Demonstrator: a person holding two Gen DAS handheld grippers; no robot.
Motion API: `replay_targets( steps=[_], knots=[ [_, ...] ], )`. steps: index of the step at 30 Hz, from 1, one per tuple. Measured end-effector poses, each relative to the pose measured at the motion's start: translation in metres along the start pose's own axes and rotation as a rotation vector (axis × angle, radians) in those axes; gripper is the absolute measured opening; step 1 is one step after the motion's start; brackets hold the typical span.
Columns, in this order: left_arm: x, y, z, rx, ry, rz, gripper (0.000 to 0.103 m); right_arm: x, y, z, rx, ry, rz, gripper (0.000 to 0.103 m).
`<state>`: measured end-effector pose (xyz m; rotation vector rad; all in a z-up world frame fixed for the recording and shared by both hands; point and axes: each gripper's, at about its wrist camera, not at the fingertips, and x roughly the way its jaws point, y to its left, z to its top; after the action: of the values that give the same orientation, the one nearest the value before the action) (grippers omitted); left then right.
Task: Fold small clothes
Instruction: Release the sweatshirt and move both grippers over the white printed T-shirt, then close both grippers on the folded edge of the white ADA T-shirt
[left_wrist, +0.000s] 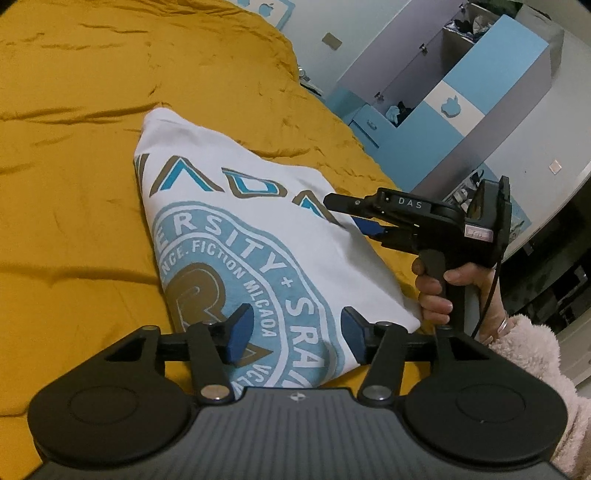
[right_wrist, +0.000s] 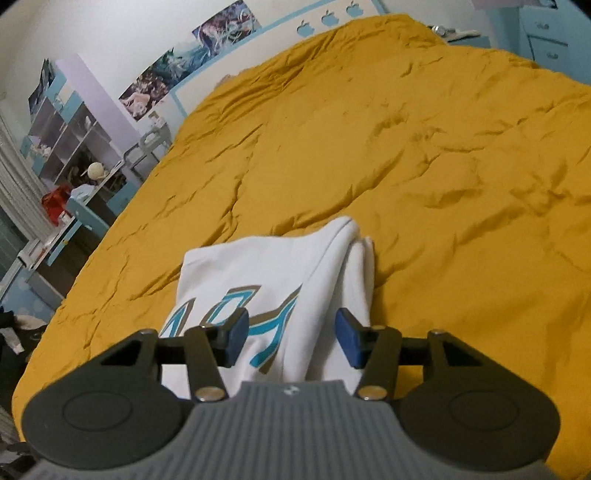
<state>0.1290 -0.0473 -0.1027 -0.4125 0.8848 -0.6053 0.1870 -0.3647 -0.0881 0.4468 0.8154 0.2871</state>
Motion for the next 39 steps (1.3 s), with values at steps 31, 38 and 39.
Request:
replay_targets(
  steps=[31, 38, 39],
  knots=[
    [-0.049, -0.036, -0.051, 0.157, -0.005, 0.288, 0.070, -0.109, 0.048, -0.110, -0.188, -0.128, -0.192, 0.031],
    [-0.043, -0.023, -0.048, 0.085, -0.064, 0.323, 0.059, -0.118, 0.053, -0.121, -0.195, -0.130, -0.164, 0.033],
    [-0.044, -0.023, -0.048, 0.090, -0.077, 0.321, 0.052, -0.116, 0.054, -0.121, -0.191, -0.120, -0.155, 0.034]
  ],
)
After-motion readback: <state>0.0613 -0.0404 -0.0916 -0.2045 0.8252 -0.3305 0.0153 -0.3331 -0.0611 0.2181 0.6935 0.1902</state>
